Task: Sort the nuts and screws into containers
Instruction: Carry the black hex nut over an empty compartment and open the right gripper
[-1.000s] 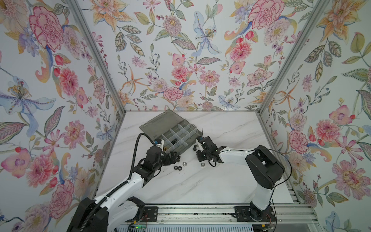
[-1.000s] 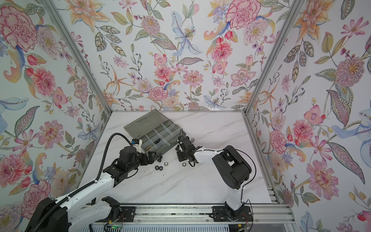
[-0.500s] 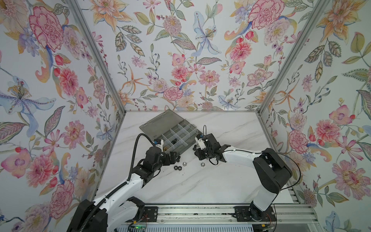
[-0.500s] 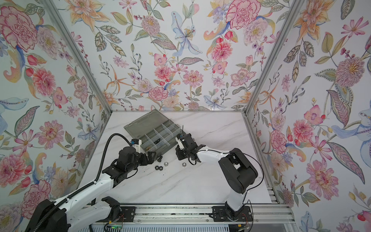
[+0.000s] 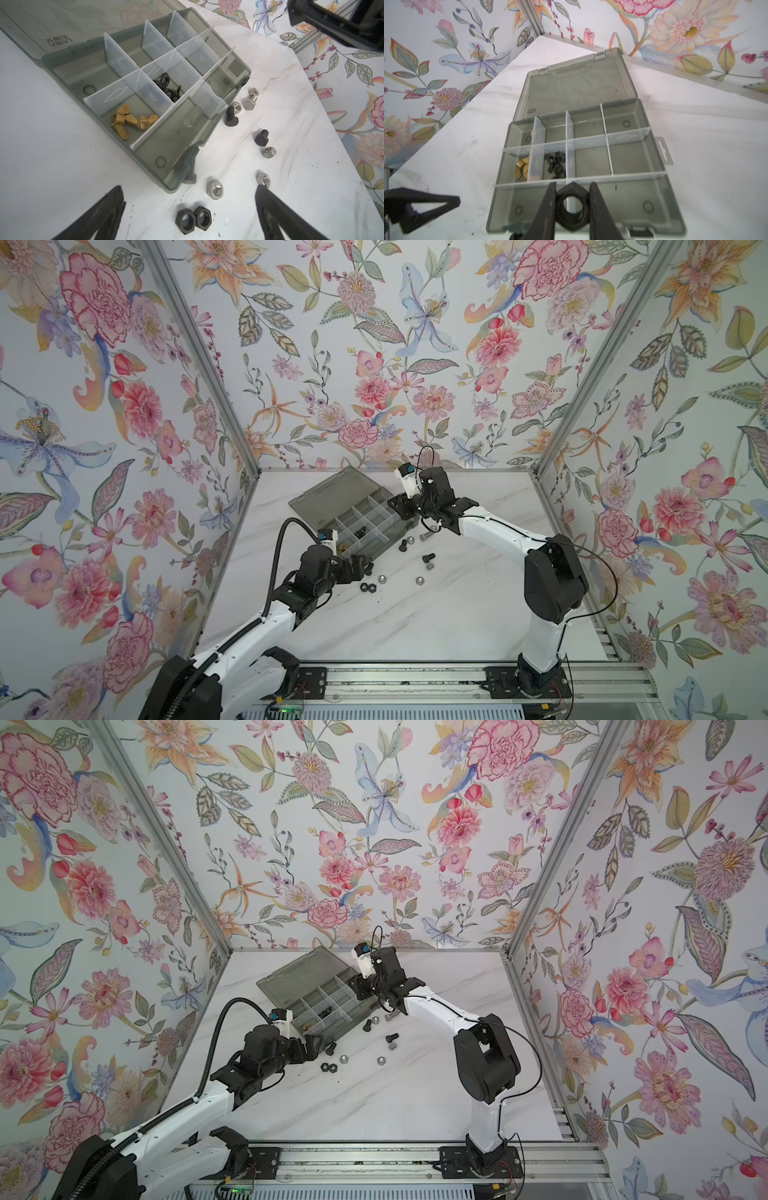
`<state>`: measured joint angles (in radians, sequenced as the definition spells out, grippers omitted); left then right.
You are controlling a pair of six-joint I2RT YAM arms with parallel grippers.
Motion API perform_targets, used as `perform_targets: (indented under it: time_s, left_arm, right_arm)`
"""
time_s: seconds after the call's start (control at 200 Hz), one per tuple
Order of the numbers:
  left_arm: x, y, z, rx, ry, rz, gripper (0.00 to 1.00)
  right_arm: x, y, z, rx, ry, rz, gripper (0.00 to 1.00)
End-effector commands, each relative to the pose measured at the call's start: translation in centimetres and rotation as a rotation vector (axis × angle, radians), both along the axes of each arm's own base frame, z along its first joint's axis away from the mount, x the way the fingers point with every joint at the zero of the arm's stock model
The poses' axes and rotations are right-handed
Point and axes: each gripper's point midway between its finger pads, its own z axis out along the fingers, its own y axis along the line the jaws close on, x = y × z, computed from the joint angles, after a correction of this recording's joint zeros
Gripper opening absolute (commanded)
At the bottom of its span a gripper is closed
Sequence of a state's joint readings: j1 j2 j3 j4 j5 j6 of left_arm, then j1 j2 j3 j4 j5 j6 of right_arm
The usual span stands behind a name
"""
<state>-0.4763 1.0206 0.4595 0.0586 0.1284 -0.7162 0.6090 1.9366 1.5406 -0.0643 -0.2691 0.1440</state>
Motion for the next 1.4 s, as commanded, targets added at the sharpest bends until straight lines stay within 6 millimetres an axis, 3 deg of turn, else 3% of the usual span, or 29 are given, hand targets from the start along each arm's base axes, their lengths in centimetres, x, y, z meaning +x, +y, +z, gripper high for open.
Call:
perform_targets:
  time_s: [0.0, 0.215, 0.465, 0.706, 0.996, 1.111, 1.261, 1.391]
  left_arm:
    - [-0.1, 0.1, 0.2, -0.025, -0.009, 0.001, 1.0]
    - [-0.2, 0.1, 0.1, -0.029, -0.009, 0.0, 0.99]
    - [-0.2, 0.1, 0.2, -0.029, -0.009, -0.001, 0.99]
    - [-0.1, 0.1, 0.1, -0.033, -0.006, -0.002, 0.99]
    - [0.0, -0.1, 0.2, -0.04, -0.005, -0.007, 0.99]
    - [-0.1, 0.0, 0.3, -0.037, -0.006, 0.0, 0.99]
    - [-0.2, 0.5, 0.6, -0.023, -0.014, 0.009, 0.99]
    - [-0.2, 1.0, 0.6, -0.013, -0.015, 0.021, 0.99]
  right_arm:
    - [1.3, 1.0, -2.9, -0.047, 0.034, 0.013, 0.06]
    - [3.5, 3.1, -5.7, -0.068, 0.041, 0.004, 0.08]
    - [4.0, 3.6, -8.6, -0.099, 0.07, 0.001, 0.11]
    - [3.8, 3.5, -9.7, -0.127, 0.083, 0.006, 0.29]
    - [3.7, 3.6, -8.6, -0.136, 0.063, 0.026, 0.36]
    - [3.2, 3.6, -7.2, -0.123, 0.051, 0.047, 0.36]
    - [1.3, 3.1, -5.0, -0.102, 0.042, 0.081, 0.38]
    - [-1.6, 2.1, -4.0, -0.104, 0.04, 0.13, 0.4]
